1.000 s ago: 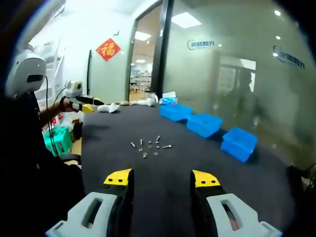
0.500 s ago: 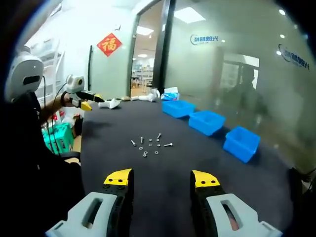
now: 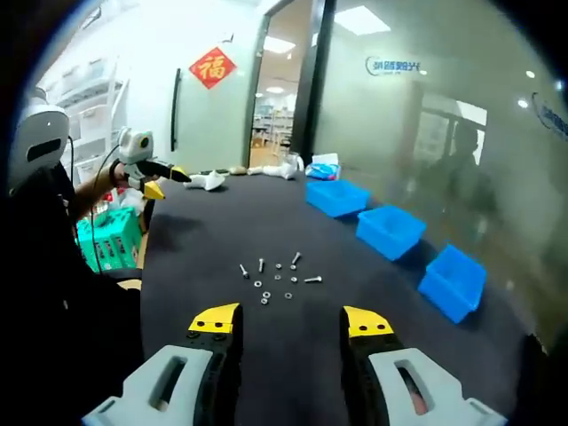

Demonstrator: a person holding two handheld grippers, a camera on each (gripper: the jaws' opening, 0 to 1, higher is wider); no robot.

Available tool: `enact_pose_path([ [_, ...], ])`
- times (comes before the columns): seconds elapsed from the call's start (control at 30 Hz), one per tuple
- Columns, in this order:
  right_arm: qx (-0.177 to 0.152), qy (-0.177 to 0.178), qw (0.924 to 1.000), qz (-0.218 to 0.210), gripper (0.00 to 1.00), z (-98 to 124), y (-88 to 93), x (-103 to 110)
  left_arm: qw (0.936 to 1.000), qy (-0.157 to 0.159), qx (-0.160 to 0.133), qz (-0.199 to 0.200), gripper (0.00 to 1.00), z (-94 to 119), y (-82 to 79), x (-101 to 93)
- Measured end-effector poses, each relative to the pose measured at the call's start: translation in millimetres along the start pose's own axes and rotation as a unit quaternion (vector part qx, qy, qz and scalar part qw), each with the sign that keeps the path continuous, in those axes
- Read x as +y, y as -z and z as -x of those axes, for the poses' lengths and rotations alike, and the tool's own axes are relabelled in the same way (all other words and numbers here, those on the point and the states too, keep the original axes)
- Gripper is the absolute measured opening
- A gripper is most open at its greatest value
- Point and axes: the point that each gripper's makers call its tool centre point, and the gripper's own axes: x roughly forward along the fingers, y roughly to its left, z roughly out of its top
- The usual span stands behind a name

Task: Sort the screws, nuts, and washers into the corresponding bins

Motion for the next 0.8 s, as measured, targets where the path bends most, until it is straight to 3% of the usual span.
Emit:
enact_pose_path([
  [0.17, 0.017, -0.023, 0.9996, -0.006, 0.42, -25.1, -6.8, 2.4, 1.0, -0.001, 0.002, 0.003, 0.5, 0.1, 3.9, 2.2],
  [0.33, 0.032, -0.036, 0.9987, 0.016, 0.42, -47.5, -12.9, 3.9, 1.0, 0.002, 0.006, 0.003, 0.5, 0.2, 7.0, 3.0],
  [0.8, 0.084, -0.074, 0.9937, 0.006, 0.34, -114.1, -17.7, 8.7, 1.0, 0.008, 0.001, 0.0, 0.5, -6.3, 0.9, 3.0],
])
